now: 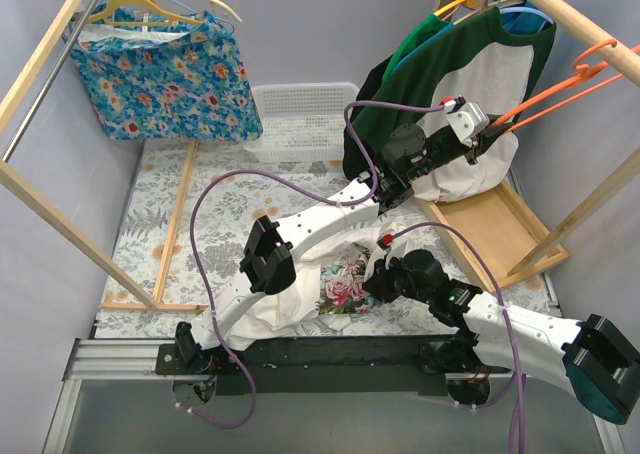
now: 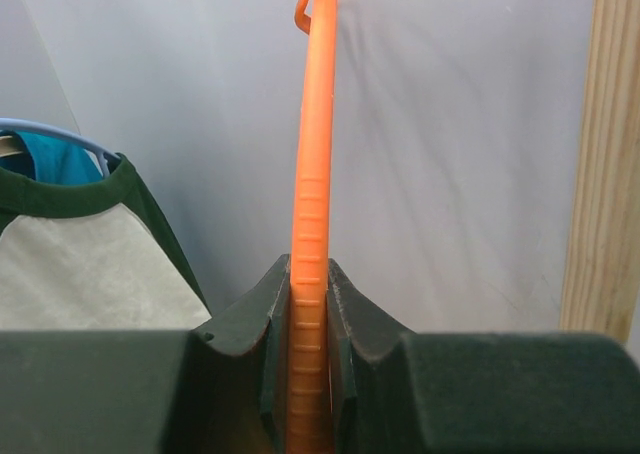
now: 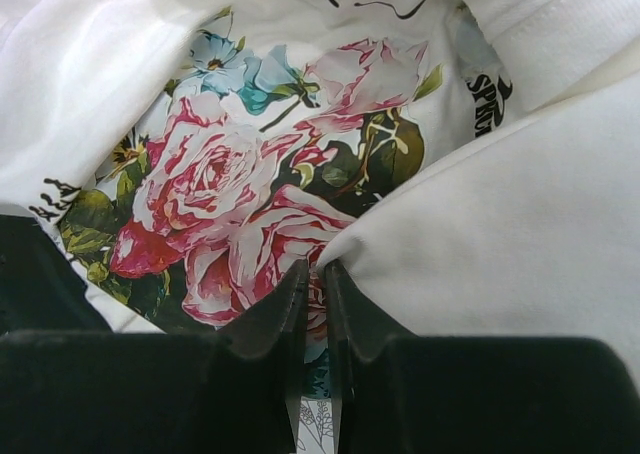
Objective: Remove the t-shirt from the hanger
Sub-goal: Place the hanger at the clothesline.
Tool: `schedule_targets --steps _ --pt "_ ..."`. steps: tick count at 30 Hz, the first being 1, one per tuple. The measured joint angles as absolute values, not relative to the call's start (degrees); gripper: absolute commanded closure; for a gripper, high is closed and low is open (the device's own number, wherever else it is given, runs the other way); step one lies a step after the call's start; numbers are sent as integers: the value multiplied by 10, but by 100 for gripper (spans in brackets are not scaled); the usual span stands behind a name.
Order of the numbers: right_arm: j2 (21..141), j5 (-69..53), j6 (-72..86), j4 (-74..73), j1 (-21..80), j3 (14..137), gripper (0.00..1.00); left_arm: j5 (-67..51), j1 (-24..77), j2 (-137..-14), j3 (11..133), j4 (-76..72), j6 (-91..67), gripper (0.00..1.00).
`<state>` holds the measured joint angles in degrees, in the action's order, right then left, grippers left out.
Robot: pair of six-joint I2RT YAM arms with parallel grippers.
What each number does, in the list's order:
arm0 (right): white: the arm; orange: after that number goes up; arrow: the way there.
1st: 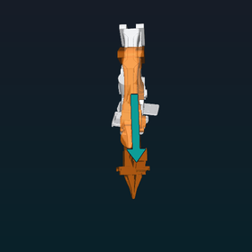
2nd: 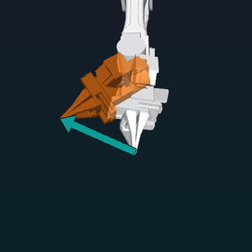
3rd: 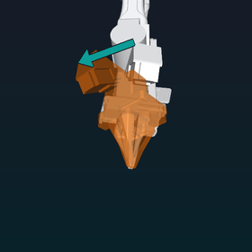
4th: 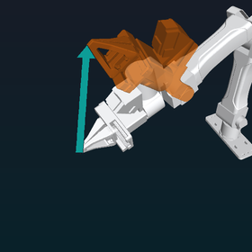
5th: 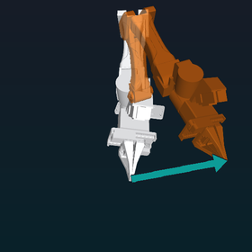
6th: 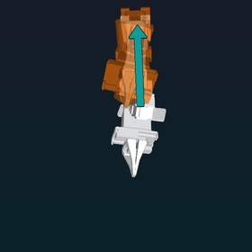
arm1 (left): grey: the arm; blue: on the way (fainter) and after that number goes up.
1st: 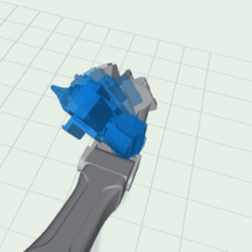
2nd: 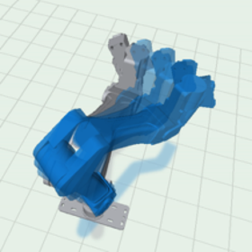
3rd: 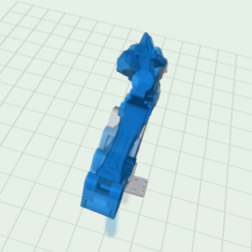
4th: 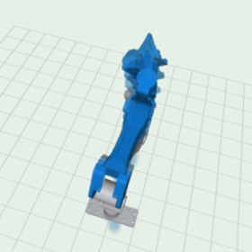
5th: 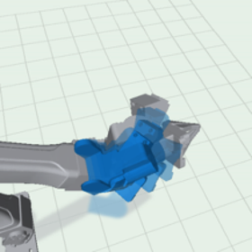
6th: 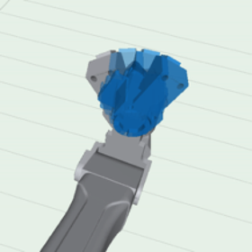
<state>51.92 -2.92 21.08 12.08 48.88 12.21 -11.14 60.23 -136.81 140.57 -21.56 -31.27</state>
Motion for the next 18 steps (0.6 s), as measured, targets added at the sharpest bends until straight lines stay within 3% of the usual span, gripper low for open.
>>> schedule_targets --steps 10,13,14,17,18 --pt "511 -28 211 120 489 122 78 -116 602 -1411 1411 -262 -295 100" --pt "494 -22 212 112 491 122 61 -116 602 -1411 1413 -261 -292 100" --pt "484 -19 212 107 492 122 46 -115 602 -1411 1415 -256 -289 100" --pt "442 1 207 81 495 122 26 -110 602 -1409 1419 -236 -282 100" --pt "425 12 202 69 495 125 23 -109 602 -1407 1419 -224 -279 100"
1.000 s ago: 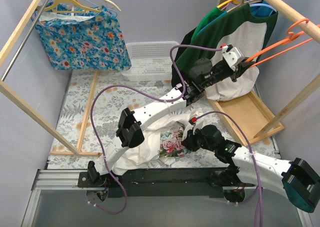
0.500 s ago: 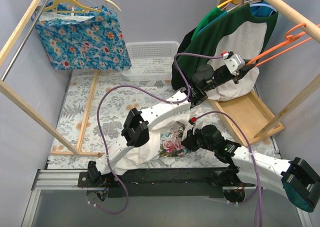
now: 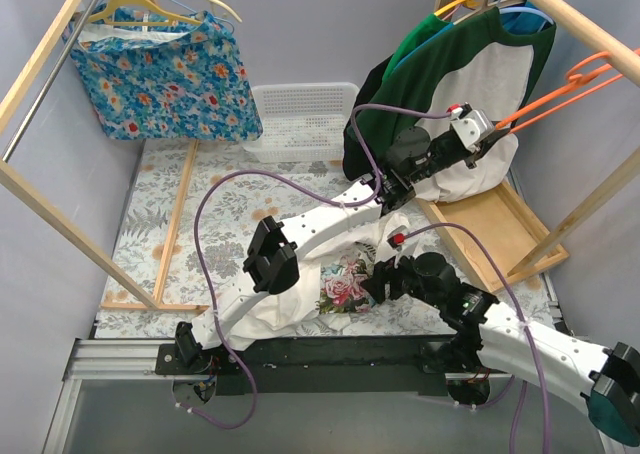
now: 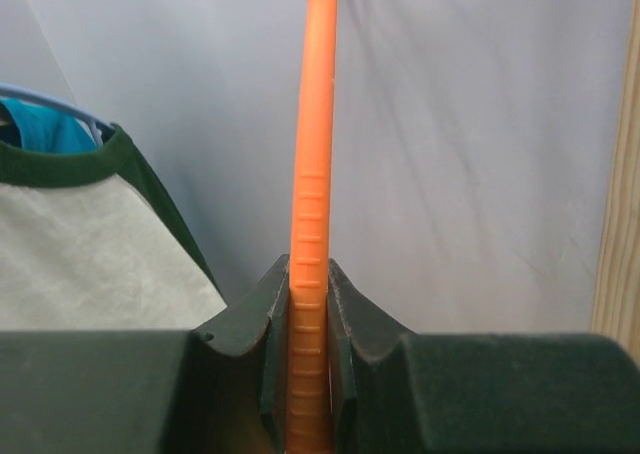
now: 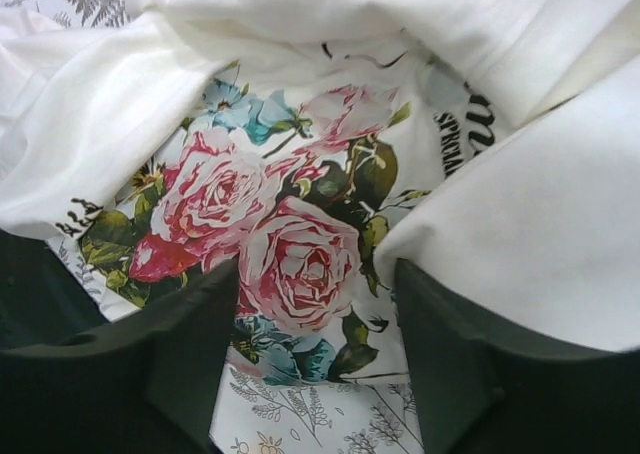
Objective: Remove the t-shirt from the hanger
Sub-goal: Place the hanger at the clothesline.
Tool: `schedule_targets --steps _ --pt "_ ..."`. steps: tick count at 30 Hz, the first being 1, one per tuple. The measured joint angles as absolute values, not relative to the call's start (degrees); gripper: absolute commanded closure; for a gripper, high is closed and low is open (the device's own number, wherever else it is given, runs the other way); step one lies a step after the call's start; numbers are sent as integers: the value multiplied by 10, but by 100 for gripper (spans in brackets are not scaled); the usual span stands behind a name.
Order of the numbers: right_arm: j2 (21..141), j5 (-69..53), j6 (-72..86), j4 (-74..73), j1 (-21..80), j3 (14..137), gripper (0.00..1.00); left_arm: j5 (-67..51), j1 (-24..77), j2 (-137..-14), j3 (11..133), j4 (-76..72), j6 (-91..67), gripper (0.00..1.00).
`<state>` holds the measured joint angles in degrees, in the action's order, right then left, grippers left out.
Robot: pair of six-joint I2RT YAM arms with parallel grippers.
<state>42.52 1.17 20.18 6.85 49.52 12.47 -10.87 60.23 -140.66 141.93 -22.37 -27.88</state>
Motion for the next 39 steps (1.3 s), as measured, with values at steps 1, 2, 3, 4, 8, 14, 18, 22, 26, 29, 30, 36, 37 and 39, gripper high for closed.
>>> schedule_targets --steps 1,2,3,4,8,14,18,22,26,29,30,36,37,39 --pt "409 22 197 55 495 127 22 -107 602 -1402 1419 -208 -276 100" --pt "388 37 190 35 496 135 21 -105 602 -1397 1416 -195 -273 100" --pt "371 52 185 21 496 143 20 -103 602 -1385 1406 -181 -271 100" --pt "354 68 178 6 496 153 20 -102 602 -1372 1394 -166 -270 100" --pt "293 131 156 -51 496 208 20 -97 602 -1325 1364 -113 -268 100" --pt "212 213 136 -102 496 295 21 -92 602 -1284 1363 -61 -273 100" --pt "160 259 126 -116 496 325 22 -81 602 -1273 1363 -36 -277 100" --pt "144 309 112 -135 496 364 25 -55 602 -1251 1337 -13 -275 100" --pt "134 347 81 -121 496 396 28 -30 602 -1202 1269 5 -264 100" --pt "145 366 51 -92 496 425 28 -22 602 -1174 1232 14 -259 100" --pt "156 374 38 -83 496 441 29 -20 602 -1163 1218 15 -258 100" --pt "220 398 -7 25 496 488 30 -16 602 -1095 1128 5 -259 100" --pt "227 401 -11 38 496 488 30 -17 602 -1083 1113 2 -260 100" --pt "249 408 -19 65 496 491 30 -20 602 -1051 1068 -7 -264 100"
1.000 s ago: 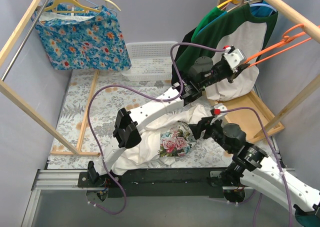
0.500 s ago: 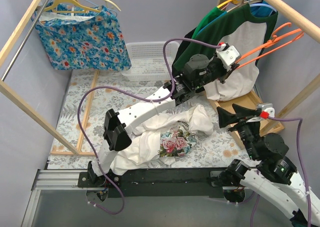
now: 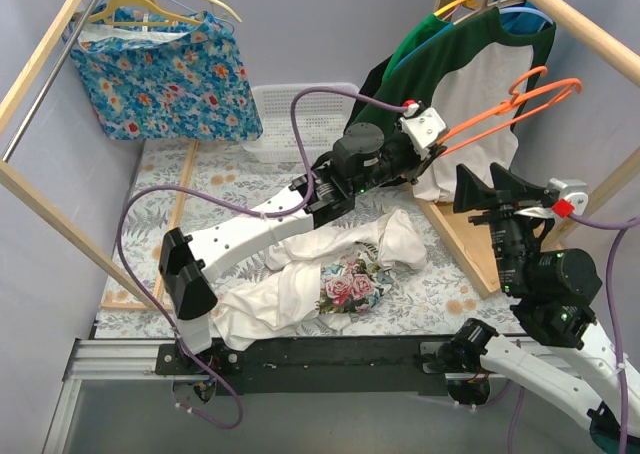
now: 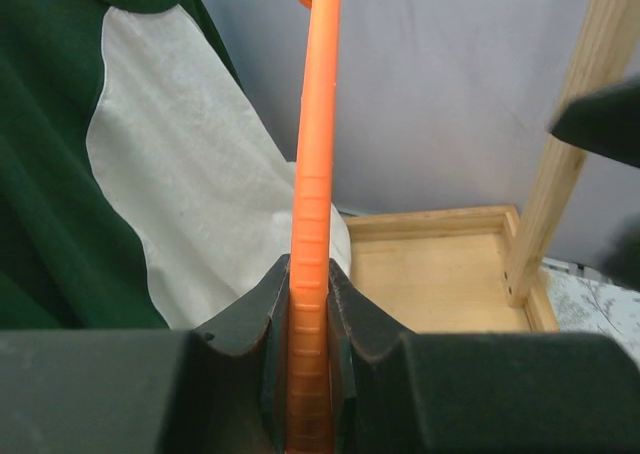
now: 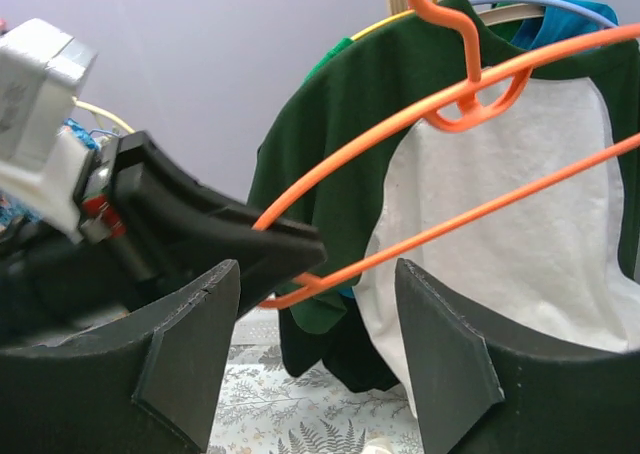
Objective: Remove the t-shirt from the hanger
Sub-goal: Place the hanger at the clothesline.
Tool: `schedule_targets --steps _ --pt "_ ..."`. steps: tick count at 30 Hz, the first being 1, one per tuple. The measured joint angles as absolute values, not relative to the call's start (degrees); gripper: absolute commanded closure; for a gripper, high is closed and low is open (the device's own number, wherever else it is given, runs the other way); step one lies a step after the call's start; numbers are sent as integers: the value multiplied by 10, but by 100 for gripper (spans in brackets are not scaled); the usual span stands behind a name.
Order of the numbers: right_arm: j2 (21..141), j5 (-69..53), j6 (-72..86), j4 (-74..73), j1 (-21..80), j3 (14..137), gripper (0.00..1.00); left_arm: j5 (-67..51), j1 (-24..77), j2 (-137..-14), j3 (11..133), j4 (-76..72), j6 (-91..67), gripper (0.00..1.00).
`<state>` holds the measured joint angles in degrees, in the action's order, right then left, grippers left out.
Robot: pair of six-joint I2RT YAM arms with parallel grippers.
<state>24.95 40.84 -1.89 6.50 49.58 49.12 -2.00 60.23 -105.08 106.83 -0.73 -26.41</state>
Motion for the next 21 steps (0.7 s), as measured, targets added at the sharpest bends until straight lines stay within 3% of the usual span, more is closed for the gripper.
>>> schedule_targets --steps 12,18,21 --pt "355 399 -13 121 496 542 18 -54 602 -932 933 -68 -286 100" --pt "382 371 16 127 496 547 19 -65 602 -921 908 -83 -293 100" --pt "394 361 26 137 496 547 26 -69 602 -921 898 -87 -295 100"
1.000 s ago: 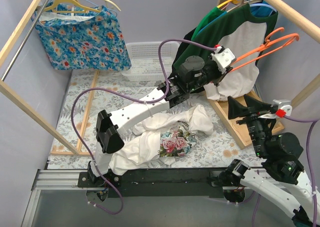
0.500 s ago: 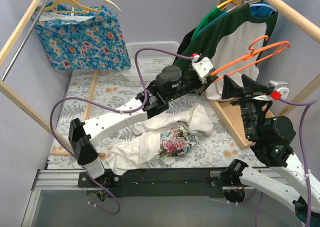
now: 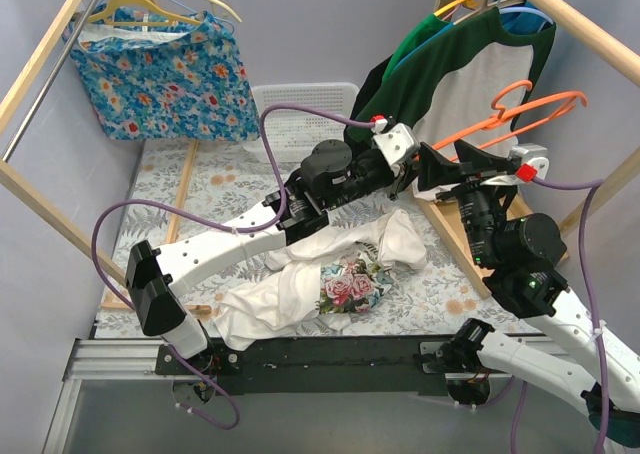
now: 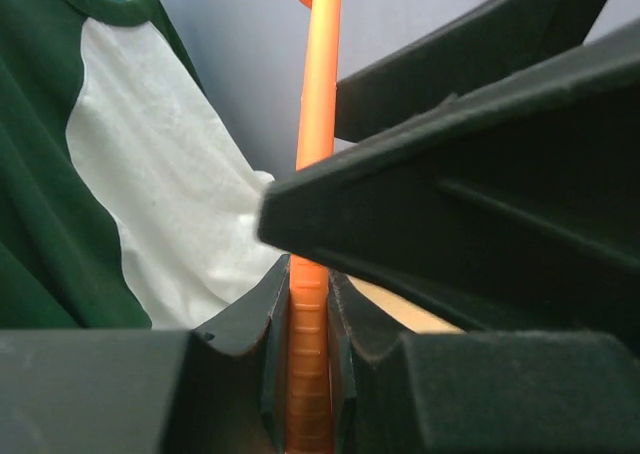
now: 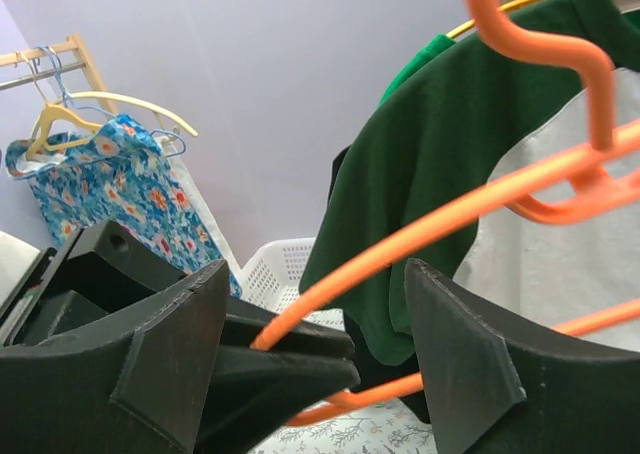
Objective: Remove the t-shirt from the hanger
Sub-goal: Place the hanger at the clothesline.
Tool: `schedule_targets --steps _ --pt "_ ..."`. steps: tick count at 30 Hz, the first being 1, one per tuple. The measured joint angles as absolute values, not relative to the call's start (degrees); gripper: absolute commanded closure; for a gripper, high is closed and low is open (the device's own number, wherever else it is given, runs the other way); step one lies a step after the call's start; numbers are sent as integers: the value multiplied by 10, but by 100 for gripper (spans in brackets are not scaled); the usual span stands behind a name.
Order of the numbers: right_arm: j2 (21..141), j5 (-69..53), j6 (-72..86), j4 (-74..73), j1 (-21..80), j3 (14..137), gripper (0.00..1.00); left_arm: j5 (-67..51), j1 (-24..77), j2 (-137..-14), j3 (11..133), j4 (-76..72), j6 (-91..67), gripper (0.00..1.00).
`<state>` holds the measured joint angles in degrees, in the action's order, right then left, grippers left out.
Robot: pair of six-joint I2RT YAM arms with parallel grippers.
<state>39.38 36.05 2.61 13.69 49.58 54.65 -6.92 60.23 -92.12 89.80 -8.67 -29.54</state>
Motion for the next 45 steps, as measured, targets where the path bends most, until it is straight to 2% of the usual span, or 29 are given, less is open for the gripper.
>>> schedule_targets --steps 3,4,6,7,9,11,17,22,23,24,27,29,37,45 --pt "410 356 32 143 496 547 43 -72 602 -920 886 -88 -298 100" --pt "415 358 34 142 496 547 56 -71 602 -919 882 -90 -299 100" --pt "423 362 37 141 495 547 66 -68 601 -915 877 -93 -300 100" --pt "426 364 42 141 495 546 75 -67 600 -910 873 -94 -301 100" --pt "430 359 57 152 496 546 83 -63 598 -900 865 -94 -303 100" --pt "431 351 78 166 502 546 97 -63 598 -893 857 -103 -305 100" --pt "439 338 121 177 510 546 99 -56 597 -888 842 -112 -310 100" --pt "441 342 138 186 510 541 99 -52 596 -884 839 -110 -311 73" --pt "439 350 138 186 510 536 99 -54 597 -881 837 -105 -310 59" --pt "436 361 139 188 509 527 99 -54 598 -876 835 -100 -307 50" --pt "426 393 143 196 502 495 99 -49 600 -849 822 -80 -300 34" --pt "422 412 146 200 495 484 99 -43 600 -834 815 -75 -297 27" --pt "432 427 164 210 456 471 99 -24 602 -741 771 -71 -294 19" --pt "451 334 271 211 302 460 99 3 602 -663 728 -60 -297 17"
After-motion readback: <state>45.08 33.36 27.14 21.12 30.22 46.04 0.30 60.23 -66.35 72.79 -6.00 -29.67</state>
